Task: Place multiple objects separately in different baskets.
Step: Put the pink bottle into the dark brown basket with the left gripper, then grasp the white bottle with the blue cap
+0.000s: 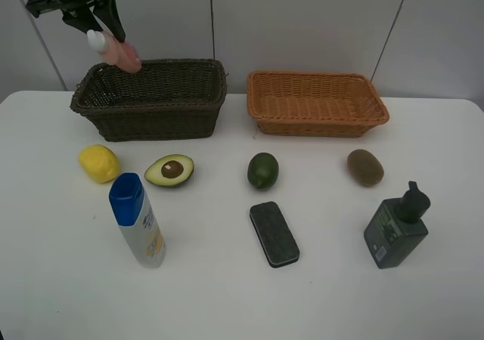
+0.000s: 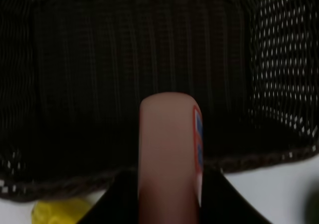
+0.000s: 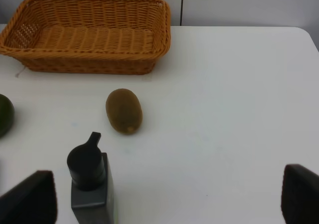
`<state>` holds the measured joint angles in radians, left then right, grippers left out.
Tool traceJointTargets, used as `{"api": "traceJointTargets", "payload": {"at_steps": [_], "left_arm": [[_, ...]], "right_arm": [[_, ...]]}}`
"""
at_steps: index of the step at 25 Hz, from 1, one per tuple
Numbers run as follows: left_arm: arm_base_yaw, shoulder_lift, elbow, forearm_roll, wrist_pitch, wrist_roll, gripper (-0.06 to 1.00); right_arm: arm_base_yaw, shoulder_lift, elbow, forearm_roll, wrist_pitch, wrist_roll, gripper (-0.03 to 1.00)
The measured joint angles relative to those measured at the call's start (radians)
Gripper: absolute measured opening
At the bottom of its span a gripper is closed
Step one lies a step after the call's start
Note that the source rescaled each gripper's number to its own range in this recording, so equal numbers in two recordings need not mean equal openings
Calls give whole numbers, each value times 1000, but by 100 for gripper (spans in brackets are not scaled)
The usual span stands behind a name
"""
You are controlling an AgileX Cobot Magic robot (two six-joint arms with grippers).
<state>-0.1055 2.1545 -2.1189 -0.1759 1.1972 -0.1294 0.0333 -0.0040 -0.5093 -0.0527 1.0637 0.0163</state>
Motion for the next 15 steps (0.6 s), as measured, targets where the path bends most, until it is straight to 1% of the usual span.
{"api": "traceJointTargets", "payload": {"at_steps": [2,4,5,6,7,9,10,11,12,15], "left_arm": [[0,82,-100,10,0,0,0],[0,160,-173,41,0,0,1],[-1,186,-205,62,0,0,7],[-1,214,-227,84,0,0,18],[-1,233,-248,99,0,0,34],[-1,250,-273,131,0,-2,74],[-1,252,-277,145,0,-4,85],[-1,252,-284,155,0,-8,92],[-1,252,-294,162,0,-13,96],[-1,250,-322,160,1,-29,100]], "right_arm": [[0,0,0,0,0,0,98],[0,0,0,0,0,0,98],[0,0,0,0,0,0,98],[0,0,0,0,0,0,98],[0,0,0,0,0,0,98],[0,0,0,0,0,0,98],[0,0,0,0,0,0,98],[0,0,0,0,0,0,98],[0,0,0,0,0,0,98],[0,0,0,0,0,0,98]]}}
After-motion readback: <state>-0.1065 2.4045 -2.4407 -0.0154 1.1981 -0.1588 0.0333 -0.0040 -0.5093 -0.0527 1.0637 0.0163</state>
